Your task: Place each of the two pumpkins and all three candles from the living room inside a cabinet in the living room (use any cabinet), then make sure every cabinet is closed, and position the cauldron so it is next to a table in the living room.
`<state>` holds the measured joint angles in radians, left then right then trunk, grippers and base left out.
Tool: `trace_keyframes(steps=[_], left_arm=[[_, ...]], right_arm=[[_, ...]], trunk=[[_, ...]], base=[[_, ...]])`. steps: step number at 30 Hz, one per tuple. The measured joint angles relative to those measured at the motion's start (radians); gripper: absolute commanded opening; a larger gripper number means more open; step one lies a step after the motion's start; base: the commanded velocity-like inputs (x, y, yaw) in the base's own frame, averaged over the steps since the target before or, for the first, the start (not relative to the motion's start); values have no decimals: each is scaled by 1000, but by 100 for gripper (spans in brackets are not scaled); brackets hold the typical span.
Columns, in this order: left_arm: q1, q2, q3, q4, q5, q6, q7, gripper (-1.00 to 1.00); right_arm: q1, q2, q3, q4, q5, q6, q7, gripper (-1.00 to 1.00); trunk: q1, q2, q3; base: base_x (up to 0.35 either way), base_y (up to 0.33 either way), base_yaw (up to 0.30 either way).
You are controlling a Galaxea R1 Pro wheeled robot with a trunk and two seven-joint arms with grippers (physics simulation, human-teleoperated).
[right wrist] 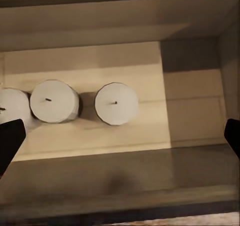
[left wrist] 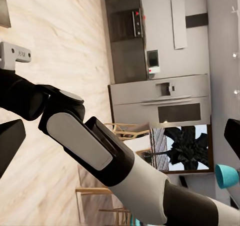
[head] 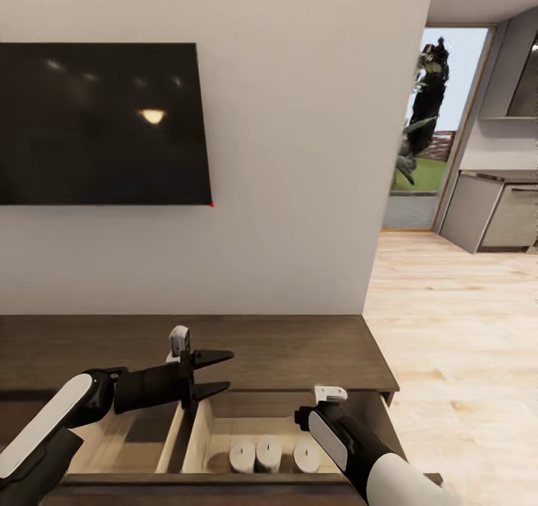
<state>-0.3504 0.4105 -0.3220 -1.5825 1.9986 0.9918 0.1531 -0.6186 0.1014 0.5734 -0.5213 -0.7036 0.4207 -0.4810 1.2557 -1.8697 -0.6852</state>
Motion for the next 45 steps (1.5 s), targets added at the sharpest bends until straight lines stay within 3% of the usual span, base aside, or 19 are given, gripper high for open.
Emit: trace_keyframes(steps=[12, 23, 38, 45], left_arm=[[0, 0, -1, 0, 1, 0, -1, 100], [1, 0, 0, 0, 1, 0, -2, 100], [0, 0, 0, 0, 1, 0, 0, 100], [1, 0, 1, 0, -1, 0, -1, 100]], right_arm=[[0, 1, 0, -1, 0, 0, 0, 100], [0, 0, 0, -2, 0, -1, 9, 100], [0, 0, 0, -2, 0, -1, 9, 100], [0, 0, 0, -2, 0, -1, 9, 100]], trunk=[[-46, 84, 38], [-89, 161, 72], [-146, 266, 119], [-146, 266, 119]], base=[[-319, 0, 0], [-41, 0, 0], [-293, 0, 0], [-316, 0, 0]])
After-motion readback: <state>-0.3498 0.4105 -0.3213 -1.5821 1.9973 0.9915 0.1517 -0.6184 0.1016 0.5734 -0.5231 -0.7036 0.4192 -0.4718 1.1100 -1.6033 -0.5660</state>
